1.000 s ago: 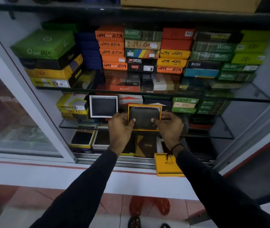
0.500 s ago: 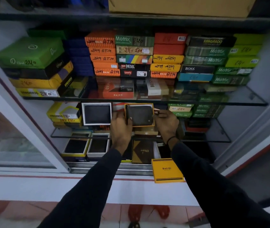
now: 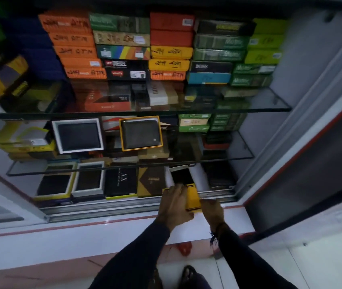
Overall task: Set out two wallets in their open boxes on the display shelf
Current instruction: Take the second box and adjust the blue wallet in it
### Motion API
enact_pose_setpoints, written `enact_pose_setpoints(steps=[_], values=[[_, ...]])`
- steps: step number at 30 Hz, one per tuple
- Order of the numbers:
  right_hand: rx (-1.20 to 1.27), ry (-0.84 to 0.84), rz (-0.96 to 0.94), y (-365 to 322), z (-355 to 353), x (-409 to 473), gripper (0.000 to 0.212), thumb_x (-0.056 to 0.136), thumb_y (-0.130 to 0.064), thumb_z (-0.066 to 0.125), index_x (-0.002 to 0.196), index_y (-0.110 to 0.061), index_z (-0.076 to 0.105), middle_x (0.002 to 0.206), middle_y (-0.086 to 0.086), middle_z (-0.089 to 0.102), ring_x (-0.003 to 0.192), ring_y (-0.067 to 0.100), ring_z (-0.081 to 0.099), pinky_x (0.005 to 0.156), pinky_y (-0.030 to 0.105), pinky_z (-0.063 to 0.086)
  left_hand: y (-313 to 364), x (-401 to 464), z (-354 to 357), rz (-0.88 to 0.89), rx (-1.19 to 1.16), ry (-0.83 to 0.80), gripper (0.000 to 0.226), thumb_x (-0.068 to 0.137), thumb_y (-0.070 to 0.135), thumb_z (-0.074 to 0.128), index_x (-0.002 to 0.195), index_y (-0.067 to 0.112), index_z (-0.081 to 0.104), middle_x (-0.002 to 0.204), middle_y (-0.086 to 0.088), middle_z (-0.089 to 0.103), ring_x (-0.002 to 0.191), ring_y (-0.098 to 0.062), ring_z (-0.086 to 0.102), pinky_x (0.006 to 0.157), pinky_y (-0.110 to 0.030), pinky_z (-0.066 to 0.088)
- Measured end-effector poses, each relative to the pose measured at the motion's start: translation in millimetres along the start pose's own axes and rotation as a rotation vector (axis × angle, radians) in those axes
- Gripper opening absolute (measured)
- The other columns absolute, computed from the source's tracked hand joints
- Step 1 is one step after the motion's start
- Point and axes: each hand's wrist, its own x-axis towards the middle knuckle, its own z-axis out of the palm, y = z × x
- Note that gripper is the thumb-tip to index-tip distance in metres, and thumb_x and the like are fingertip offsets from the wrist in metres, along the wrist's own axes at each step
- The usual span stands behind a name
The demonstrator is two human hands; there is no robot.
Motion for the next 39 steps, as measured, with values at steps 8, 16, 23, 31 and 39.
enact_pose_setpoints(steps=[8,16,23,31,39], values=[[0.298,-0.322,0.271,3.9,-17.1,11.0,0.032,0.096,-0.039,0.044,0.096,-0.016,0.065,0.097,0.009,0.063,0.086,0.025,0.049,0.064,0.032,0.03,17.6,39.8,6.9,0.016,0.163,-0.135,0.123,0.051,0.049,0.09,0.153,0.021,0.026,0.143,-0.011,0.049,0.125,-0.034,0.054,0.104,-0.048,0.039],[-0.019,-0.12,0.125,0.3,-3.6,21.9,0.03,0.067,-0.041,0.077,0.062,-0.016,0.062,0.074,0.003,0.062,0.073,0.021,0.057,0.063,0.028,0.041,-19.4,9.8,-54.3,0.04,-0.201,-0.048,0.098,0.054,0.051,0.084,0.142,0.04,0.043,0.143,-0.001,0.035,0.121,-0.03,0.054,0.094,-0.039,0.052],[-0.109,0.008,-0.03,-3.7,4.4,20.3,0.025,0.071,-0.027,0.074,0.059,-0.005,0.072,0.063,0.009,0.071,0.07,0.028,0.067,0.063,0.029,0.05,-97.8,-48.4,-62.9,-0.236,-0.418,0.061,0.091,0.065,0.022,0.094,0.144,0.023,0.049,0.136,-0.006,0.034,0.127,-0.027,0.047,0.106,-0.032,0.047],[-0.293,0.068,-0.388,-26.1,17.7,-2.6,0.024,0.086,-0.027,0.066,0.074,-0.012,0.08,0.071,0.009,0.074,0.071,0.026,0.068,0.051,0.017,0.031,-120.4,-86.4,-51.9,-0.463,-0.41,0.14,0.086,0.067,0.032,0.092,0.134,0.019,0.041,0.132,-0.006,0.066,0.118,-0.028,0.068,0.091,-0.043,0.062],[-0.434,0.026,-0.493,-47.2,33.9,-12.7,0.021,0.081,-0.029,0.068,0.076,-0.013,0.08,0.078,0.008,0.077,0.076,0.026,0.071,0.061,0.017,0.038,-129.6,-86.9,-32.0,-0.422,-0.51,0.052,0.046,0.062,0.009,0.091,0.106,0.013,0.079,0.106,0.0,0.08,0.095,-0.018,0.076,0.087,-0.04,0.062]])
